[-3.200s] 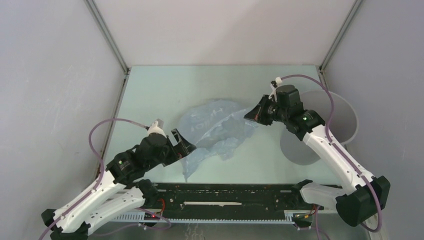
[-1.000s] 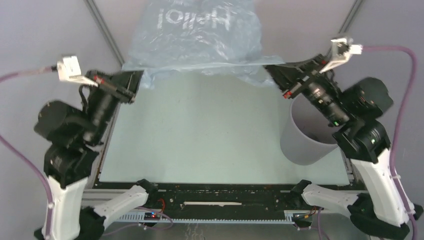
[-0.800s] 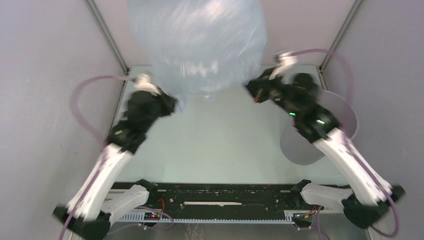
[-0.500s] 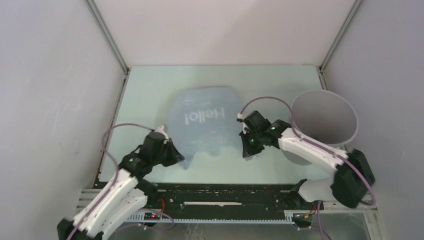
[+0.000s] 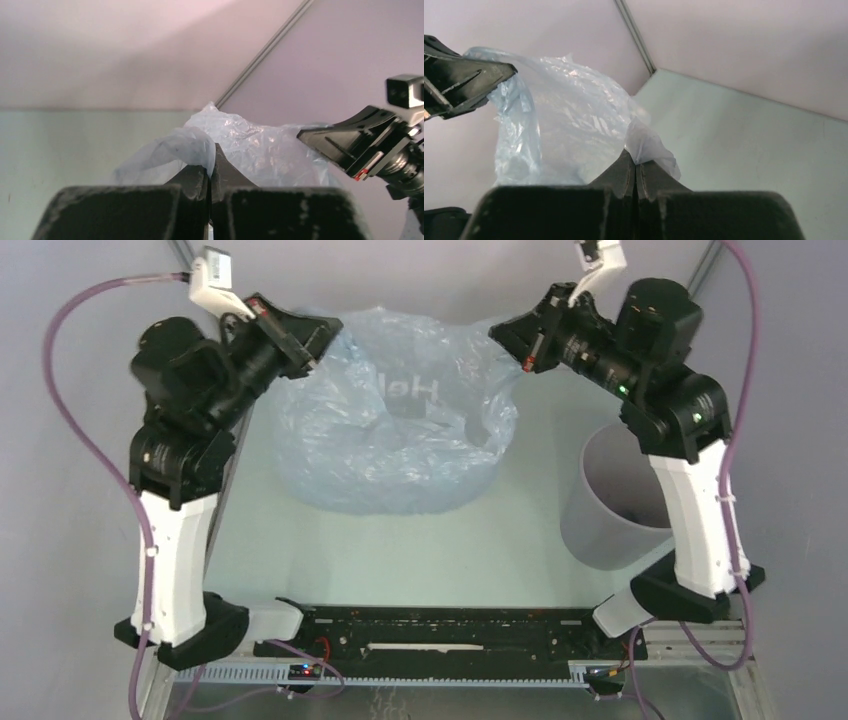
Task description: Put the trash bags into the trash bin
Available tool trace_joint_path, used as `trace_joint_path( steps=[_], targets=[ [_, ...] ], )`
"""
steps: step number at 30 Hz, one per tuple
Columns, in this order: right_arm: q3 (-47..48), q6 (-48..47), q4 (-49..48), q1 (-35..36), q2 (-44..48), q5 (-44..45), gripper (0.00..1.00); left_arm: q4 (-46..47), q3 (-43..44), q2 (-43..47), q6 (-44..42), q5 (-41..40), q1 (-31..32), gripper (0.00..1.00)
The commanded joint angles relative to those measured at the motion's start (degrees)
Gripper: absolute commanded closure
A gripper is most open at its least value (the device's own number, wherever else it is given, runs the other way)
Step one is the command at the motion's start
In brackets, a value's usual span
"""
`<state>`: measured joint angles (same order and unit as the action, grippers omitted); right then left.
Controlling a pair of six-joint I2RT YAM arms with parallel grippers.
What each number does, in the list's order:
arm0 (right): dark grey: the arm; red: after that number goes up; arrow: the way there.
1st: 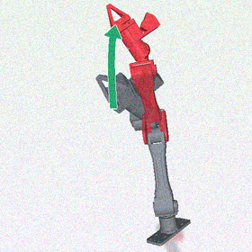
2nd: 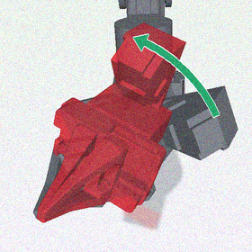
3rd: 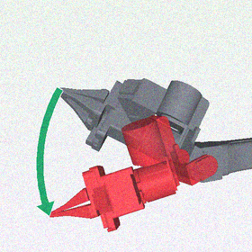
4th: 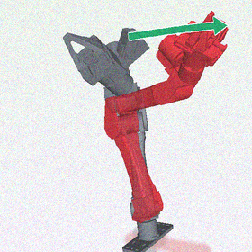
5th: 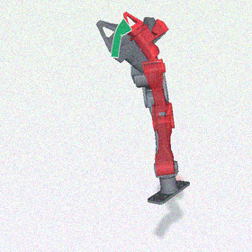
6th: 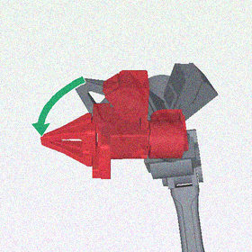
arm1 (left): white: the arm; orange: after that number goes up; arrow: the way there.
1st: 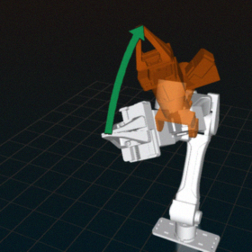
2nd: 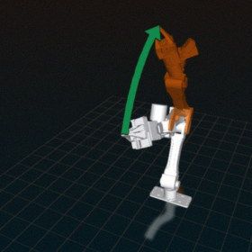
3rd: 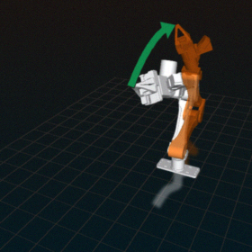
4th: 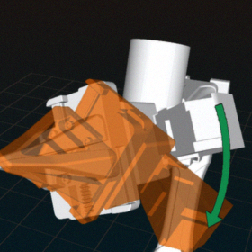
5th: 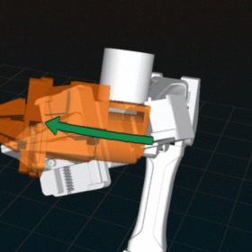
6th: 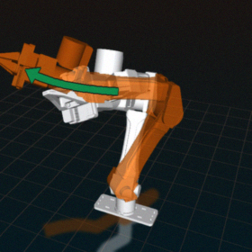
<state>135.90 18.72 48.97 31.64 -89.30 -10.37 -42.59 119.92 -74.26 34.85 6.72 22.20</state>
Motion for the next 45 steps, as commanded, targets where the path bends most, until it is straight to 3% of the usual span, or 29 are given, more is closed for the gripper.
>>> trace_joint_path(
  steps=[1, 5, 9, 12, 15, 17, 19, 22, 26, 30, 32, 33, 35, 40, 42, 45],
  targets=[
    [-4.49, -0.88, -1.63, 0.98, 7.57, -0.93, 1.0, 5.14, 1.06, 6.1, -4.79, 1.54, -0.22, 1.0],
    [-28.3, -0.07, -13.62, 0.93, 17.81, 0.87, 1.0, 12.63, -23.47, 18.11, -5.63, -5.04, -0.22, 1.0],
    [-45.53, 0.67, -12.47, 0.27, 20.61, -1.61, 1.0, 5.58, -46.51, 25.39, -0.7, -10.49, -0.31, 1.0],
    [-61.64, 3.76, -11.18, 0.18, 22.04, -6.53, 1.0, -1.38, -63.98, 28.92, 6.39, -6.25, -0.31, 1.0],
    [-74.95, 5.95, -11.03, 2.01, 22.94, -9.65, 1.0, 1.42, -79.01, 38.08, 12.42, -0.87, -0.14, 1.0],
    [-78.99, 7.29, -10.87, 2.58, 24.1, -8.73, 1.0, 3.26, -82.62, 45.05, 15.14, -2.31, -0.37, 1.0],
    [-77.2, 7.33, -12.08, 1.27, 25.18, -9.9, 1.0, 7.1, -81.04, 46.99, 15.01, -1.47, -1.33, 1.0],
    [-66.29, 6.4, -13.07, -2.3, 22.97, -10.31, 1.0, 12.33, -69.74, 37.31, 12.0, 5.8, -4.59, 1.0],
    [-36.58, 4.18, -5.17, -5.13, 10.87, -12.18, 1.0, 7.85, -36.8, 17.05, 4.38, 11.93, -5.32, 1.0],
    [-2.04, 2.97, 6.35, -5.18, 0.82, -11.32, 1.0, 10.16, -3.24, 5.42, 4.54, 20.23, -5.21, 1.0],
    [6.07, 3.66, 6.5, -5.14, 0.42, -11.28, 1.0, 12.23, 5.7, 3.59, 4.87, 22.54, -5.09, 1.0],
    [5.12, 3.83, 4.24, -4.97, 2.16, -11.4, 1.0, 13.14, 5.68, 4.69, 4.26, 22.38, -5.05, 1.0],
    [-5.87, 4.12, -3.37, -4.54, 8.74, -11.55, 1.0, 13.43, -3.81, 10.56, 1.81, 18.42, -5.03, 1.0],
    [-48.7, 5.69, -19.15, -5.74, 24.79, -10.27, 1.0, 7.29, -44.67, 27.03, -1.92, 2.09, -5.08, 1.0],
    [-61.64, 4.74, -19.84, -6.23, 25.74, -10.72, 1.0, 3.82, -61.24, 31.09, -0.7, -1.5, -5.2, 1.0],
    [-75.85, 4.68, -17.89, -6.49, 22.64, -13.48, 1.0, 2.2, -80.2, 35.07, 2.7, 1.05, -5.27, 1.0]
  ],
)
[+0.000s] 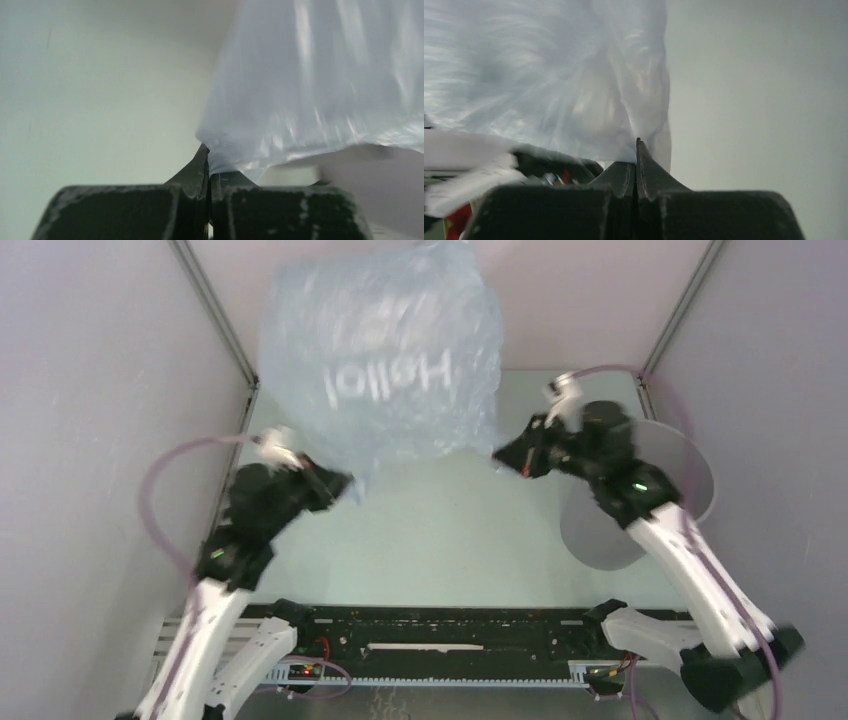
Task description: Put the trash bags into the trash bin
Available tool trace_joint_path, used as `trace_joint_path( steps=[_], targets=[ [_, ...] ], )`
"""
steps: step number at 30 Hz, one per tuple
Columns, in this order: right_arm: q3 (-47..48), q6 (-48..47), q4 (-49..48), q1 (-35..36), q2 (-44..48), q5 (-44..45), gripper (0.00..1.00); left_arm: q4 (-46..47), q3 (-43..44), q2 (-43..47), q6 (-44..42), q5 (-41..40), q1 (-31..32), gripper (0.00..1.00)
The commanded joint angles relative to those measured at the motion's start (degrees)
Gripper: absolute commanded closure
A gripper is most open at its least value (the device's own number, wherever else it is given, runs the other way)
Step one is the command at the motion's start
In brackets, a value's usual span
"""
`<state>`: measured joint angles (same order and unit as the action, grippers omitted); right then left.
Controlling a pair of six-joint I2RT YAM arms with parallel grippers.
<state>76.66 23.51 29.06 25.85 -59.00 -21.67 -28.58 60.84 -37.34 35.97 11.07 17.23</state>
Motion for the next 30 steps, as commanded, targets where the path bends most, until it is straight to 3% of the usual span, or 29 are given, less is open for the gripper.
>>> trace_joint_path(
  steps=[1, 5, 8, 12, 18, 20, 22, 24, 27, 30],
  targets=[
    [-18.35, -0.2, 3.64, -0.46, -8.72, -3.75, 1.0, -11.1, -24.83, 0.55, 3.18, -1.63, -0.25, 1.0],
    [-18.34, -0.91, 3.98, 2.11, -6.03, -1.6, 1.0, -9.67, -23.69, 8.87, 4.54, -4.79, -0.34, 0.99],
    [-12.44, -0.6, 3.39, 0.26, -5.98, -1.87, 1.0, -9.17, -11.82, -0.09, 0.32, -4.02, -0.6, 1.0],
    [8.36, -3.36, 11.31, -1.83, -12.41, -1.58, 1.0, -13.47, 14.63, -15.57, -5.54, -2.98, -0.69, 1.0],
    [47.89, -6.18, 21.83, -2.81, -22.28, 1.91, 1.0, -18.85, 65.78, -32.96, -8.96, 2.01, -0.89, 1.0],
    [57.57, -5.59, 23.14, -2.82, -24.11, 2.23, 1.0, -17.88, 74.56, -35.63, -7.42, 4.28, -0.89, 1.0],
    [58.92, -4.44, 20.31, -2.75, -22.74, 0.85, 1.0, -12.83, 71.34, -33.09, -6.17, 6.02, -0.8, 1.0],
    [50.92, -3.39, 13.41, -2.46, -18.29, -0.65, 1.0, -7.42, 58.15, -25.21, -7.21, 4.94, -0.77, 1.0],
    [26.16, -2.82, 3.81, -2.17, -8.48, -0.05, 1.0, -6.68, 32.95, -13.79, -7.92, -4.83, -0.78, 1.0],
    [3.01, -0.75, -0.19, -2.52, -3.77, 0.23, 1.0, -18.3, 10.1, -9.04, -4.63, -15.22, -0.87, 1.0]
  ],
)
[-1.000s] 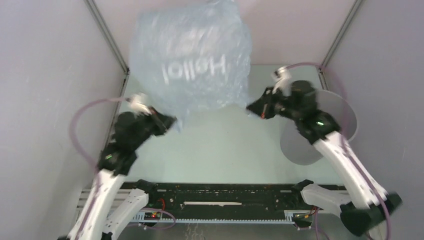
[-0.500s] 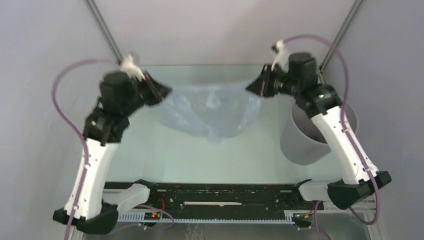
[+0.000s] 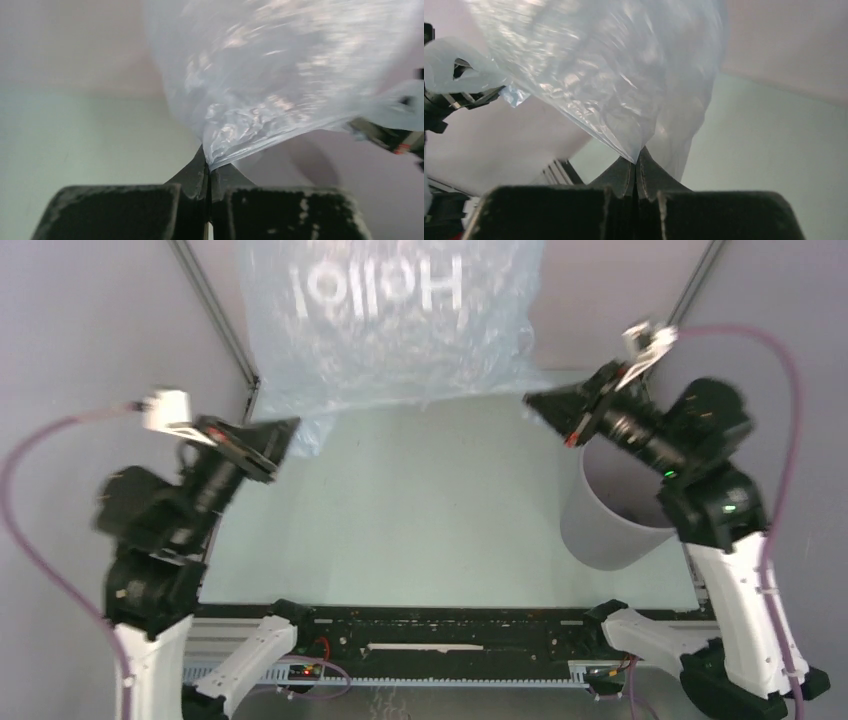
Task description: Put the trash bags into the trash bin
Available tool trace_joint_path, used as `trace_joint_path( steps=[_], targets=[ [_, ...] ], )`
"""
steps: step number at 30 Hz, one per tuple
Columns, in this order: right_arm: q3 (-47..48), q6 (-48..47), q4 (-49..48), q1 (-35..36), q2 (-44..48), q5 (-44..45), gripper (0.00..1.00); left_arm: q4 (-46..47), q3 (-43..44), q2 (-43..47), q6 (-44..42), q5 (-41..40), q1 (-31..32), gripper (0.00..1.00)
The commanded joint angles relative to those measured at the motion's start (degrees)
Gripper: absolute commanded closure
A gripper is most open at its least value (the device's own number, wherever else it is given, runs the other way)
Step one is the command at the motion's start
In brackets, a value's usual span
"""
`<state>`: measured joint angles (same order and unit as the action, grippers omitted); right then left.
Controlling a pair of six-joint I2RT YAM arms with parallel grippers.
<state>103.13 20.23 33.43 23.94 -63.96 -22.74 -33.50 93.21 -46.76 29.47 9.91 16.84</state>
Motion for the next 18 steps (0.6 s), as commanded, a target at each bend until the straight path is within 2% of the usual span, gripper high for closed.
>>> trace_joint_path(
  steps=[1, 3, 5, 6, 8, 10, 13, 18],
  targets=[
    [-29.84, 3.07, -4.08, -0.65, 1.14, 0.79, 1.0, -15.92, -29.26, 0.68, 3.27, -14.09, -0.47, 1.0],
    [-37.93, 3.85, -0.72, -0.41, -0.56, -0.98, 1.0, -17.16, -41.2, 2.2, 4.87, -10.62, -0.49, 1.0],
    [-41.63, 3.67, 2.93, 0.7, -1.84, -1.95, 1.0, -13.86, -49.67, 7.57, 8.72, -5.96, -0.49, 1.0],
    [-42.92, 3.3, 3.79, 1.78, -1.45, -1.22, 1.0, -11.6, -53.32, 10.89, 10.28, -4.75, -0.49, 1.0],
    [-44.16, 2.56, 4.08, 3.63, 0.28, 0.56, 1.0, -8.73, -55.04, 16.23, 12.77, -4.16, -0.49, 1.0],
    [-43.92, 2.17, 3.19, 3.62, 1.51, 0.1, 1.0, -8.26, -53.34, 17.59, 12.77, -4.23, -0.49, 1.0],
    [-40.8, 2.57, 2.63, 1.22, 0.89, -3.12, 1.0, -9.86, -45.56, 11.93, 9.43, -3.57, -0.49, 1.0],
    [-26.32, 4.12, 10.28, -1.41, -7.02, -8.12, 1.0, -14.78, -22.69, -0.19, 2.92, -3.75, -0.49, 1.0]
  ],
)
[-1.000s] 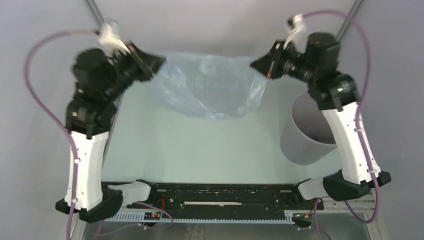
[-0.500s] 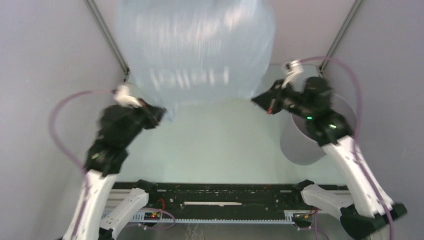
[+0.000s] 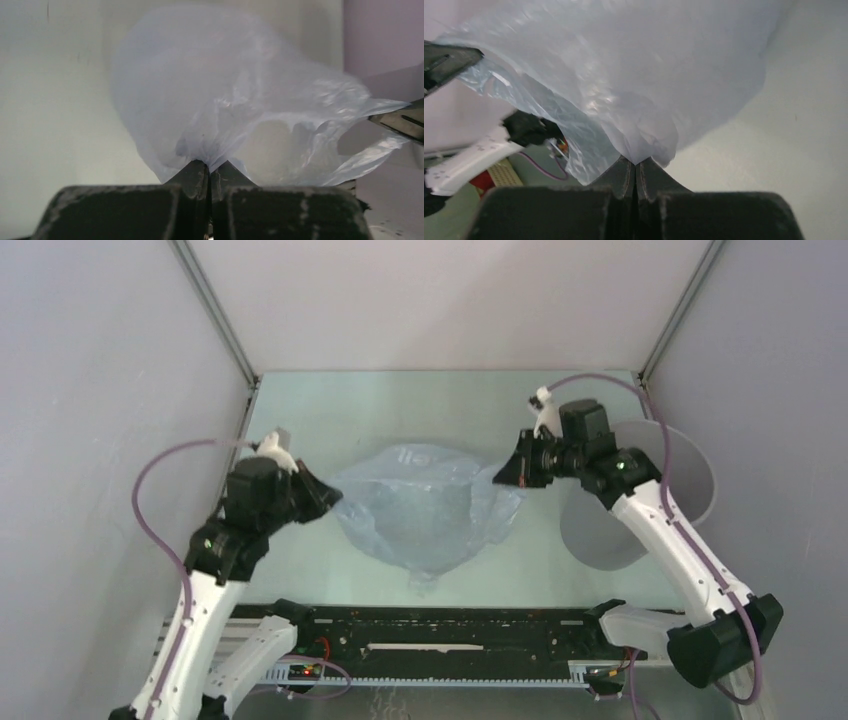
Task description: Put the trash bags into the trash bin
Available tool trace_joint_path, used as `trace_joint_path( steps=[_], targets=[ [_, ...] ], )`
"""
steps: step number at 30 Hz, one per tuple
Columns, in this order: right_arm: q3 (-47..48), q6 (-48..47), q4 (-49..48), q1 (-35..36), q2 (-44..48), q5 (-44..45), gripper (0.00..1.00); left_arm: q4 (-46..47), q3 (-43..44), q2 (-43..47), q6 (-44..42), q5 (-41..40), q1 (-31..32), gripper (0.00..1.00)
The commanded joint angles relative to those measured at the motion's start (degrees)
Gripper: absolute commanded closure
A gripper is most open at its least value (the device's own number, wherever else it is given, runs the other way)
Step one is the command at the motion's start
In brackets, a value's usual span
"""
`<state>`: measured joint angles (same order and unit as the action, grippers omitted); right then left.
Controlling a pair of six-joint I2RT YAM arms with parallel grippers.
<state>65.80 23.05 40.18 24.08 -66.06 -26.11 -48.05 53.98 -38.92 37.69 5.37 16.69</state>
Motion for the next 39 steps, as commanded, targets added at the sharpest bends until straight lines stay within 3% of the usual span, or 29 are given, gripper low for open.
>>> trace_joint_path(
  steps=[1, 5, 11, 14, 21, 28, 32, 39],
  targets=[
    [14.98, 1.01, 6.04, -1.6, -6.6, -5.23, 1.0, -1.54, 21.7, -10.11, -6.48, 0.51, -0.3, 1.0],
    [23.51, -0.57, 10.97, -1.74, -8.05, -4.5, 1.0, -5.82, 34.21, -14.79, -9.38, 0.8, -0.34, 1.0],
    [24.35, -0.42, 13.75, -2.08, -6.42, -4.33, 0.97, -5.65, 31.23, -11.35, -7.74, 1.4, -0.34, 1.0],
    [24.43, -0.7, 15.46, -2.1, -6.06, -3.14, 0.82, -6.18, 28.97, -8.84, -6.75, -1.25, -0.34, 1.0],
    [30.78, -4.73, 22.95, -2.88, -4.8, 5.17, 0.26, -8.93, 28.82, -7.21, -7.99, -10.07, -0.34, 1.0],
    [36.63, -6.71, 32.04, -4.39, -2.31, 23.1, 0.04, -9.14, 27.88, -7.03, -7.35, -15.4, -0.34, 1.0],
    [33.88, -3.99, 34.43, -6.89, 0.19, 33.74, 0.0, -9.38, 27.59, -7.04, -6.62, -17.58, -0.34, 1.0],
    [27.36, -0.62, 35.17, -9.4, 0.89, 35.99, 0.01, -9.94, 28.04, -7.14, -5.76, -18.94, -0.34, 1.0]
  ],
)
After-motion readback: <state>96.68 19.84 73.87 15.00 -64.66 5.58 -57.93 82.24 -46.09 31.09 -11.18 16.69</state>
